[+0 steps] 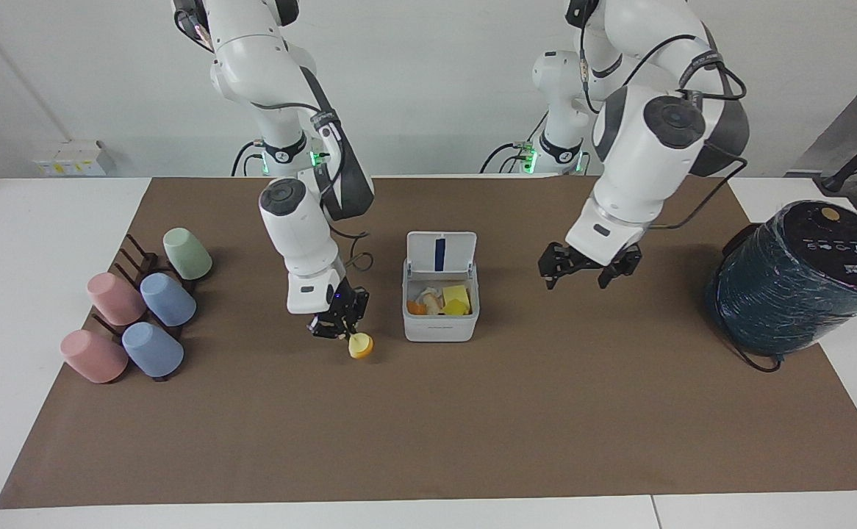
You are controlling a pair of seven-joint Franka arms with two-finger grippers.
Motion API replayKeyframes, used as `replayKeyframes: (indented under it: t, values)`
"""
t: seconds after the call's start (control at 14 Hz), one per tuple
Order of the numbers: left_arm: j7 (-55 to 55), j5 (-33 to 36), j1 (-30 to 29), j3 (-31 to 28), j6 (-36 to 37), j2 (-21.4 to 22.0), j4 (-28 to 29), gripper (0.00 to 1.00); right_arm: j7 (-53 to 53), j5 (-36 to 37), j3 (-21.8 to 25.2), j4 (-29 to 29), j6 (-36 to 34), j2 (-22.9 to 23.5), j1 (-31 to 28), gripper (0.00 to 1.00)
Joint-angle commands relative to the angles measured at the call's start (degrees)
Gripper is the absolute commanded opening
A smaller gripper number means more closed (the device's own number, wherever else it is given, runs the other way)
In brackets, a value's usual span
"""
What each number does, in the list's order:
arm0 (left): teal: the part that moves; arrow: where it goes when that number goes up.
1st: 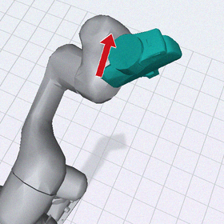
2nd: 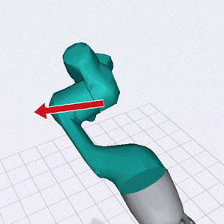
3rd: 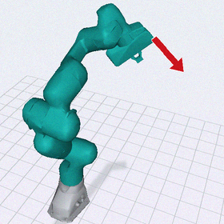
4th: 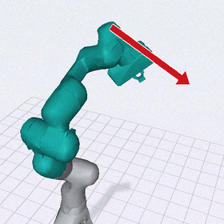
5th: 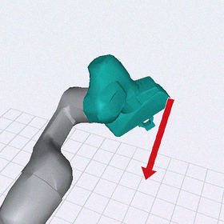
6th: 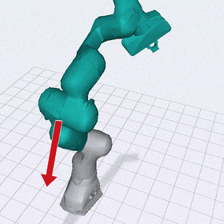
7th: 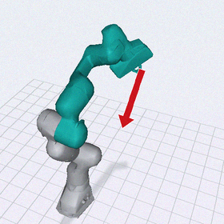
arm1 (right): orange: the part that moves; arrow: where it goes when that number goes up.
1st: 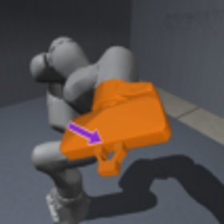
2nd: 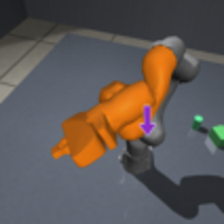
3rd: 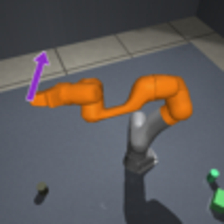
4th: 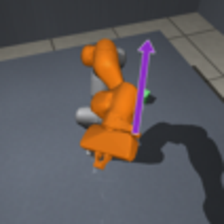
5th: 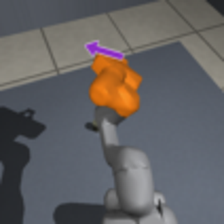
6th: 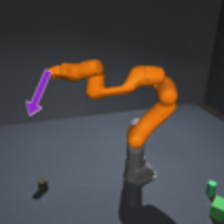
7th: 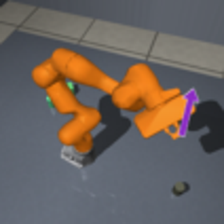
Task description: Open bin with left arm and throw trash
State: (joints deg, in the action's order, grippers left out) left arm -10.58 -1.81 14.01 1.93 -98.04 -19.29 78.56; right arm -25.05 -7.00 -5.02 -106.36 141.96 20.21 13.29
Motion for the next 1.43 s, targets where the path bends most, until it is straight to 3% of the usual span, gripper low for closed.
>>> replayKeyframes:
  t: [0.0,0.36,0.64,0.86,1.0,1.36]
  values:
    - [7.0,0.1,-4.5,0.4,4.1,1.9,-0.5,1.00,5.3,-1.4,-0.8,0.7,-1.0,-3.0,0.0,0.00]
    - [15.5,3.4,-10.1,0.4,9.5,8.4,-0.3,1.00,20.3,-1.3,-3.7,7.7,-7.0,-2.8,2.8,0.00]
    - [16.1,3.3,-10.6,0.5,10.4,11.2,0.4,1.00,32.1,-0.2,-3.6,7.0,-6.9,-3.1,9.0,0.00]
    - [16.2,3.3,-10.6,0.5,8.5,12.6,3.6,1.00,33.1,-0.2,-3.6,6.1,-6.9,-3.1,11.0,0.00]
    - [16.1,3.3,-10.6,0.4,5.2,14.2,7.2,1.00,33.1,-0.2,-3.5,6.1,-7.6,-3.2,11.1,0.99]
    - [15.9,3.3,-10.6,0.4,3.0,14.9,8.7,1.00,33.2,0.4,-3.4,6.3,-9.0,-3.3,11.1,1.00]
